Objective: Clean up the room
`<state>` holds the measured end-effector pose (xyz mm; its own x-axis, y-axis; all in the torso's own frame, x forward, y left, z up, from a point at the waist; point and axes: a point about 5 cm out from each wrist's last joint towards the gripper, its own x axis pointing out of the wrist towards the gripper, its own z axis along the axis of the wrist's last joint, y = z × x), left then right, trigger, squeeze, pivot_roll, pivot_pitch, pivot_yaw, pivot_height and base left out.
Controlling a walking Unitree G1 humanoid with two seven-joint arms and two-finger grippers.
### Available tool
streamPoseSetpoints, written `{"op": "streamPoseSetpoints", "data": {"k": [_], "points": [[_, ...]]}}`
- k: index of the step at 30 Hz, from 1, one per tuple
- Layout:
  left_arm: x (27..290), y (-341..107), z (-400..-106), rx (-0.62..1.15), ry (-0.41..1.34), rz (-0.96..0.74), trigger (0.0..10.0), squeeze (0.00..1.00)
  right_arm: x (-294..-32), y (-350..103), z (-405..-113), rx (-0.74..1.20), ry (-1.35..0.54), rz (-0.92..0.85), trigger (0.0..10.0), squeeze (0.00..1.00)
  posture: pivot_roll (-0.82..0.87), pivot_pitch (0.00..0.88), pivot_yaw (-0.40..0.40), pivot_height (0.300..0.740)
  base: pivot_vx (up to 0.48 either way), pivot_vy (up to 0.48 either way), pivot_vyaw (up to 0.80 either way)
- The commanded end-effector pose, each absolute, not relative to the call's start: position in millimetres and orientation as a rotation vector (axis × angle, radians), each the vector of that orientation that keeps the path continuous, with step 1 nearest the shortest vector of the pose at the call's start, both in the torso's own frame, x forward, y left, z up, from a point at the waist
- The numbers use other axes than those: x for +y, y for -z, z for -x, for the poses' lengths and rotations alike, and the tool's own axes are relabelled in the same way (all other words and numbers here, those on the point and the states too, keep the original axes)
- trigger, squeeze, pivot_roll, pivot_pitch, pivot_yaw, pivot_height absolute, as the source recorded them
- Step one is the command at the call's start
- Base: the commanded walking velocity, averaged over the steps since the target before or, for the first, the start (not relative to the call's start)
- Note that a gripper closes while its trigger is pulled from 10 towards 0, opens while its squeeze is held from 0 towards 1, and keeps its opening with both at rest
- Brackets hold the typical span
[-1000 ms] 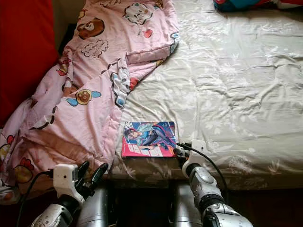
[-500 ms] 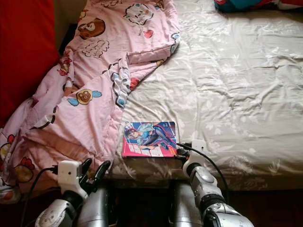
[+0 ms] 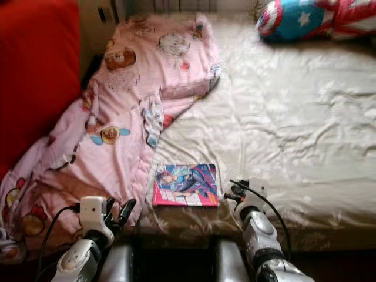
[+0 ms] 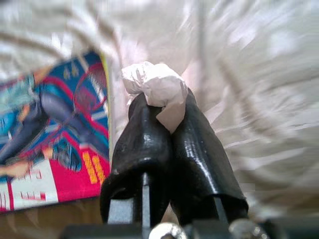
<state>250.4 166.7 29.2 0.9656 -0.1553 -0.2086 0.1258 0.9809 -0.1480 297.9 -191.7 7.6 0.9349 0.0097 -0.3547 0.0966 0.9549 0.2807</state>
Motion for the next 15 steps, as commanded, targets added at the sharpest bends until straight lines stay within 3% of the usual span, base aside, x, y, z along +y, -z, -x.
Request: {"op": "streamPoseSetpoints", "data": {"k": [1,7,8,15], "points": [[170,-18,-249,0.265,0.123,0.116,10.0,0.00,-194,-7,-293,0.325,0.070,-0.297,0.0,0.00,0.01,0.000,-0.014,0.595,0.000,0.000,0.00],[173,-7,-256,0.302,0.087,0.143,10.0,0.00,-201,-1,-283,0.312,0.100,-0.266,0.0,0.00,-0.02,0.000,-0.010,0.595,0.000,0.000,0.00],[173,-3,-259,0.321,0.082,0.143,10.0,0.00,-200,4,-278,0.336,0.092,-0.229,10.0,0.00,-0.03,0.000,-0.005,0.595,0.000,0.000,0.00],[172,14,-257,0.395,0.072,0.149,10.0,0.00,-201,17,-264,0.391,0.110,-0.220,10.0,0.00,-0.05,0.000,-0.002,0.595,0.000,0.000,0.00]]}}
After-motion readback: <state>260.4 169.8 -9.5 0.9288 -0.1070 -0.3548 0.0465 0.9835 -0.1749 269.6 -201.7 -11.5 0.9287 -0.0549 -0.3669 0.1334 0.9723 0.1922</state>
